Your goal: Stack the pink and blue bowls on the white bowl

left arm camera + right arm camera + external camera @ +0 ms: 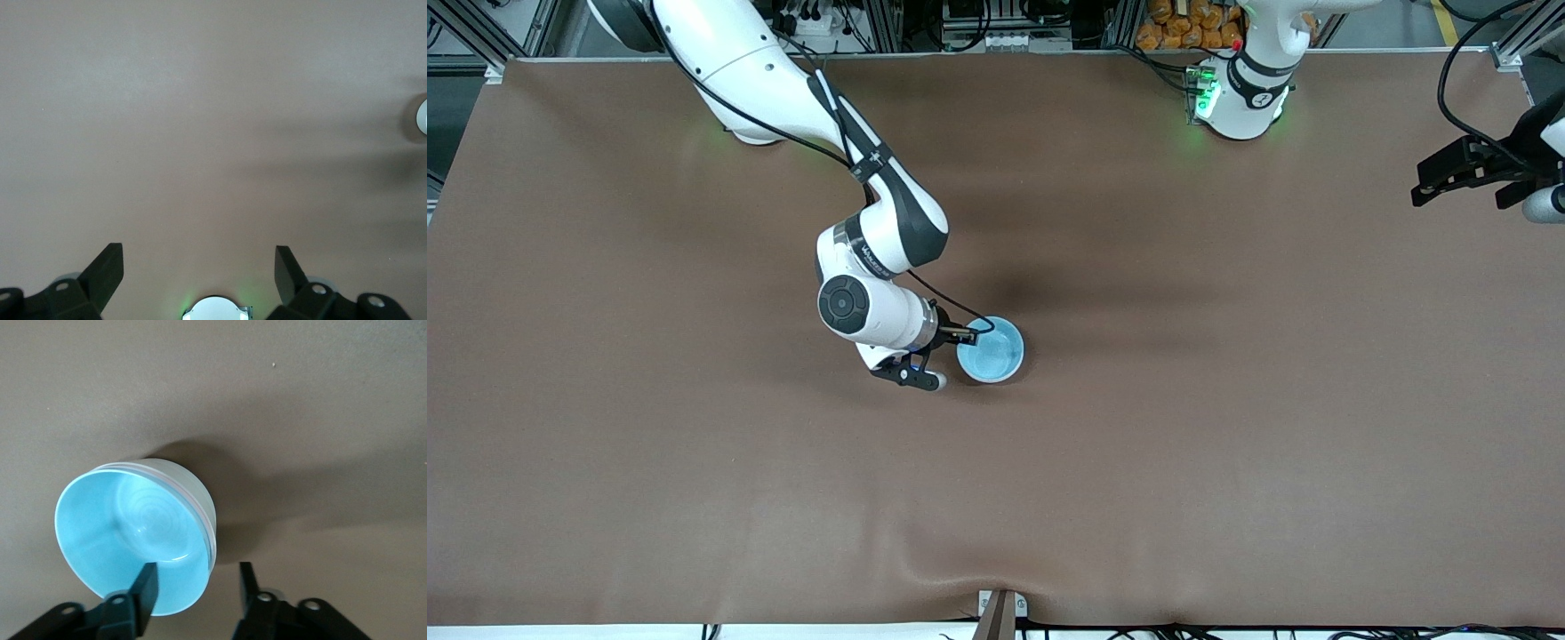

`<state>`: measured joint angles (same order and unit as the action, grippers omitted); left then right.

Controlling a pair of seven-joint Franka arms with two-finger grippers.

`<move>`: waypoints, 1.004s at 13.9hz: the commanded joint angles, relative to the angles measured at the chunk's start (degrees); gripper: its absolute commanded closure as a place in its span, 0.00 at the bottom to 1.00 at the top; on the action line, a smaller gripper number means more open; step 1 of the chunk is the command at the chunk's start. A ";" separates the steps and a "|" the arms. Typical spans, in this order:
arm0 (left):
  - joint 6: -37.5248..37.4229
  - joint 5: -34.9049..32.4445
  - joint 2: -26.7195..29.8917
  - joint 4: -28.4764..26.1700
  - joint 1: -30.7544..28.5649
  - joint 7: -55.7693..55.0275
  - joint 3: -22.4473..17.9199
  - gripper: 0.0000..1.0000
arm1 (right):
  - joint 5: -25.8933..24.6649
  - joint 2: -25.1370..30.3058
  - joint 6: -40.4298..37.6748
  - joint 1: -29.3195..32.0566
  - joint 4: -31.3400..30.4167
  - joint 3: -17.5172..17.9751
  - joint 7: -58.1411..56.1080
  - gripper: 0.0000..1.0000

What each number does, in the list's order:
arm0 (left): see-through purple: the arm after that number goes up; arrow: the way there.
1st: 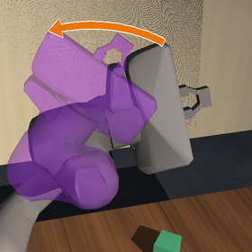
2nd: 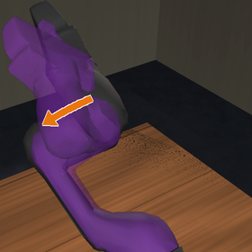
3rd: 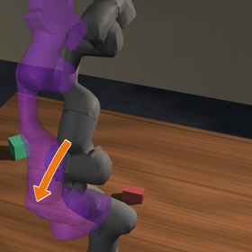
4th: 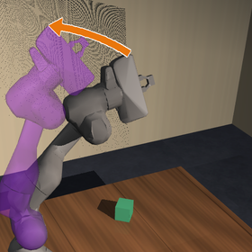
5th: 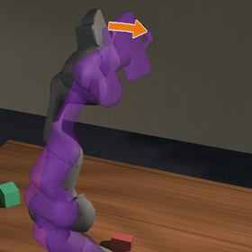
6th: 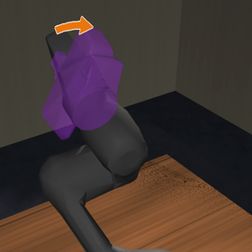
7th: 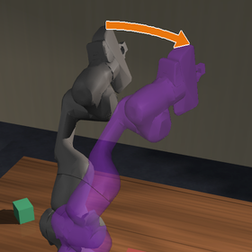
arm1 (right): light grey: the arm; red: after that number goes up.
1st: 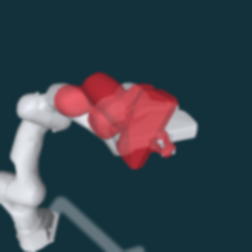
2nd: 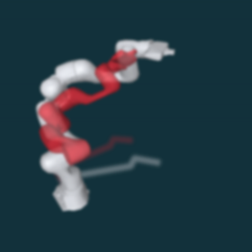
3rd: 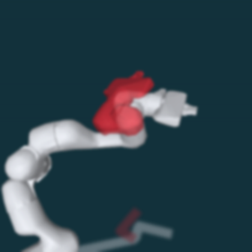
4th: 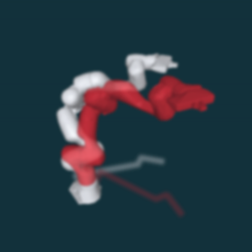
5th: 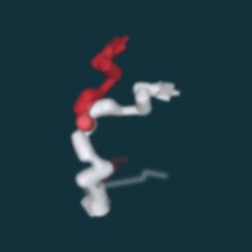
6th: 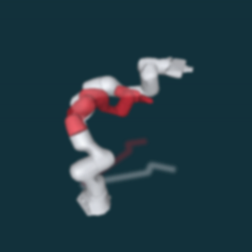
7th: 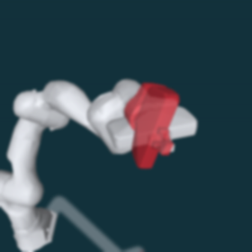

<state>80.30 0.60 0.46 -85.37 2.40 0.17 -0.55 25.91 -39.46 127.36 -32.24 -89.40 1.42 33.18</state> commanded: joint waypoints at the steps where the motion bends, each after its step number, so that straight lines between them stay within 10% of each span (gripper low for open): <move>1: 0.20 -0.16 -0.11 0.30 -0.46 0.54 0.29 0.00 | 0.19 0.26 -0.53 0.77 0.98 -0.10 0.30 0.00; 11: 0.20 -0.25 -0.29 0.38 -0.20 0.36 0.20 0.00 | -0.86 19.93 -19.48 20.26 -3.58 -0.54 -17.42 0.00; 14: 0.20 -0.16 -0.20 0.47 -0.46 0.36 0.29 0.00 | -8.65 26.26 -28.27 27.04 -3.59 -0.45 -23.23 0.00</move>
<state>80.31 0.60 0.41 -85.49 2.26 0.17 -0.51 22.10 -19.01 102.08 -8.46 -89.48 -0.34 12.98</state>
